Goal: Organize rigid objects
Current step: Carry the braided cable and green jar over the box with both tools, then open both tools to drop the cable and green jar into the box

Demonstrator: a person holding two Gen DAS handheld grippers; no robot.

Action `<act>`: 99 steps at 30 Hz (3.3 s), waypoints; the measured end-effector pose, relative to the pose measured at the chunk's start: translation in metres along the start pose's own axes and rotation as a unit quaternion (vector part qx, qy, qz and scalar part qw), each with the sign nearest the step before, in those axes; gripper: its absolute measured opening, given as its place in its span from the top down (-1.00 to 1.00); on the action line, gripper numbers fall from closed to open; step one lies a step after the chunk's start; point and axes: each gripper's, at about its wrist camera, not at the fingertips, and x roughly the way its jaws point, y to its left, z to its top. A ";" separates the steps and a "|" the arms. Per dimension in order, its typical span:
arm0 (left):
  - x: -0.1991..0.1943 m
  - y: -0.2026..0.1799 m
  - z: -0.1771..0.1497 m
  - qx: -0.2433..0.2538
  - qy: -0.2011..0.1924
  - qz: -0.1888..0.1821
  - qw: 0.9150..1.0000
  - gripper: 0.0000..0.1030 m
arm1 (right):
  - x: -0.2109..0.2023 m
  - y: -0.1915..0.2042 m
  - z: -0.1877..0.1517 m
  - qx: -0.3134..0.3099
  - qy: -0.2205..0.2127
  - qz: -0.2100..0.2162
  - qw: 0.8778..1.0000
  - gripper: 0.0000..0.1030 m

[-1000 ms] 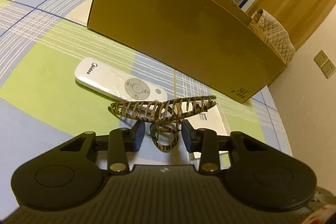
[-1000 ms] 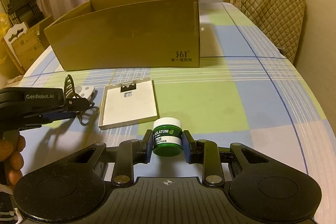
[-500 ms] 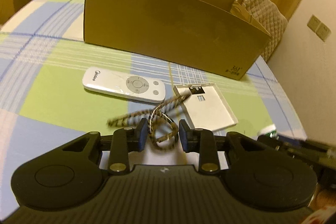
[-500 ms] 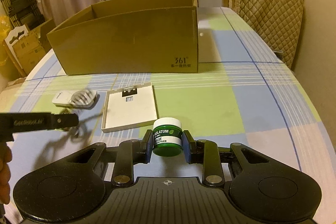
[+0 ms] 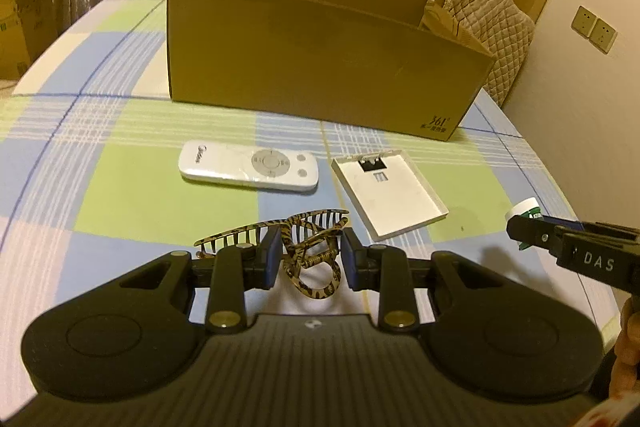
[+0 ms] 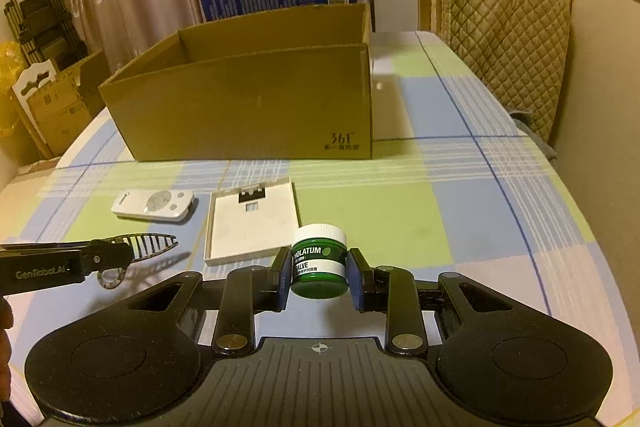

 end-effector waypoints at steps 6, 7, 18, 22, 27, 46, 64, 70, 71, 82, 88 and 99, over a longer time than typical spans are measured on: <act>-0.014 -0.003 0.009 0.004 -0.012 -0.003 1.000 0.49 | -0.008 0.002 0.007 0.000 -0.010 0.003 1.000 0.50; -0.016 -0.003 0.010 0.004 -0.014 -0.003 1.000 0.49 | -0.009 0.003 0.008 -0.001 -0.012 0.004 1.000 0.50; -0.040 -0.013 0.017 0.009 -0.030 -0.008 0.999 0.49 | -0.030 0.009 0.013 -0.001 -0.026 0.011 1.000 0.50; -0.046 -0.016 0.018 0.015 -0.033 -0.009 0.999 0.49 | -0.035 0.010 0.012 -0.001 -0.029 0.012 1.000 0.50; -0.051 -0.019 0.019 0.019 -0.036 -0.011 0.999 0.49 | -0.039 0.010 0.014 0.000 -0.031 0.013 0.999 0.50; -0.048 -0.014 0.062 0.038 -0.052 -0.021 0.998 0.49 | -0.026 0.011 0.046 -0.023 -0.038 0.020 0.999 0.50; 0.000 -0.003 0.220 0.100 -0.080 -0.024 0.991 0.49 | 0.040 0.014 0.212 -0.056 -0.059 0.063 0.995 0.50; 0.032 0.003 0.226 0.099 -0.056 -0.022 0.993 0.49 | 0.072 0.017 0.216 -0.052 -0.034 0.066 0.996 0.50; 0.036 0.005 0.225 0.099 -0.053 -0.023 0.993 0.49 | 0.077 0.016 0.215 -0.050 -0.030 0.065 0.996 0.50; 0.064 0.006 0.223 0.097 -0.029 -0.028 0.994 0.49 | 0.102 0.005 0.207 -0.036 -0.007 0.058 0.998 0.50; 0.073 0.007 0.222 0.095 -0.021 -0.027 0.995 0.49 | 0.105 0.003 0.205 -0.033 -0.004 0.060 0.998 0.50; 0.077 0.012 0.231 0.082 -0.029 -0.012 0.996 0.37 | 0.104 0.002 0.206 -0.028 -0.006 0.061 0.998 0.50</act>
